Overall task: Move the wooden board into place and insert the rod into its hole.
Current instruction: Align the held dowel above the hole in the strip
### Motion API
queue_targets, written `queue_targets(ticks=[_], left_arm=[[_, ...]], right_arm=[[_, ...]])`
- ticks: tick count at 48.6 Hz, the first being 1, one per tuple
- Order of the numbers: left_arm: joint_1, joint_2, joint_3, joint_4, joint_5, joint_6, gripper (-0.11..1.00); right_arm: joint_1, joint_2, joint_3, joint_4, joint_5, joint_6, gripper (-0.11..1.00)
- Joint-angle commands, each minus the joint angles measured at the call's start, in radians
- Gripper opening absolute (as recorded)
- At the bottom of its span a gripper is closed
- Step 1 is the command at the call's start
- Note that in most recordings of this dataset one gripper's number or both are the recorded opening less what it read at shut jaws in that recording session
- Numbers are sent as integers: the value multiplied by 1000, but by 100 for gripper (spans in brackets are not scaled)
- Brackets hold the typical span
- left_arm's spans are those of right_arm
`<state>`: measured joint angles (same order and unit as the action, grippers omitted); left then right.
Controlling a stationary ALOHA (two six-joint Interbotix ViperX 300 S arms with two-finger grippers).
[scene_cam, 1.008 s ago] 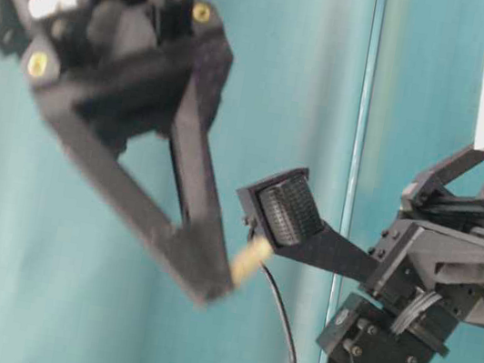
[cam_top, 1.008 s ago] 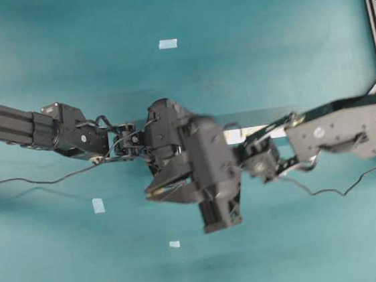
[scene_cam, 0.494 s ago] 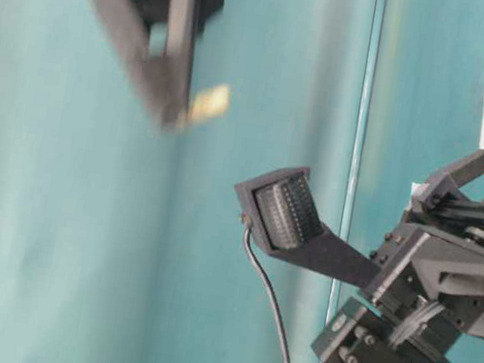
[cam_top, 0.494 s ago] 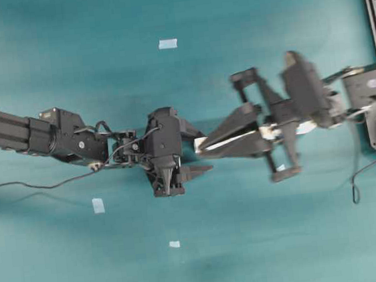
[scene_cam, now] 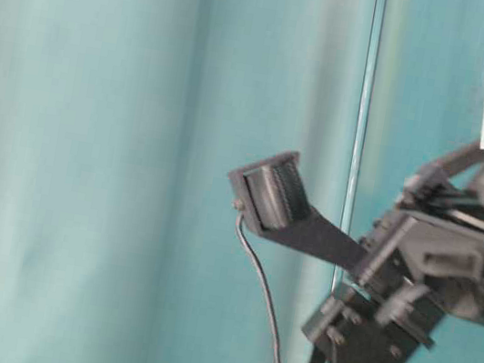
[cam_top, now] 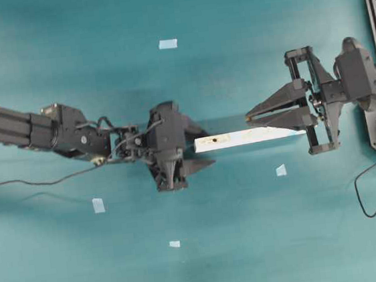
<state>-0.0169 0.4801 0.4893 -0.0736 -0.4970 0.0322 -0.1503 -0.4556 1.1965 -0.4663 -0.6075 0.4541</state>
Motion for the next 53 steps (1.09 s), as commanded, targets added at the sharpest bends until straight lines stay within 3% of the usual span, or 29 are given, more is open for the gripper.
queue_targets(ticks=[1, 6, 12, 29, 53], left_arm=[[18, -46, -25, -2, -5, -5, 60], [23, -46, -28, -2, -5, -6, 46], [17, -41, -20, -2, -5, -6, 21], [3, -31, -18, 0, -5, -6, 21], [3, -31, -25, 0, -5, -6, 21]], right_arm=[[-15, 29, -6, 5, -66, -8, 9], [-29, 80, -12, 6, -129, -17, 9], [-41, 161, -21, 9, -196, -31, 9], [-46, 433, -107, 55, -396, -101, 9], [-44, 554, -129, 74, -410, -118, 9]])
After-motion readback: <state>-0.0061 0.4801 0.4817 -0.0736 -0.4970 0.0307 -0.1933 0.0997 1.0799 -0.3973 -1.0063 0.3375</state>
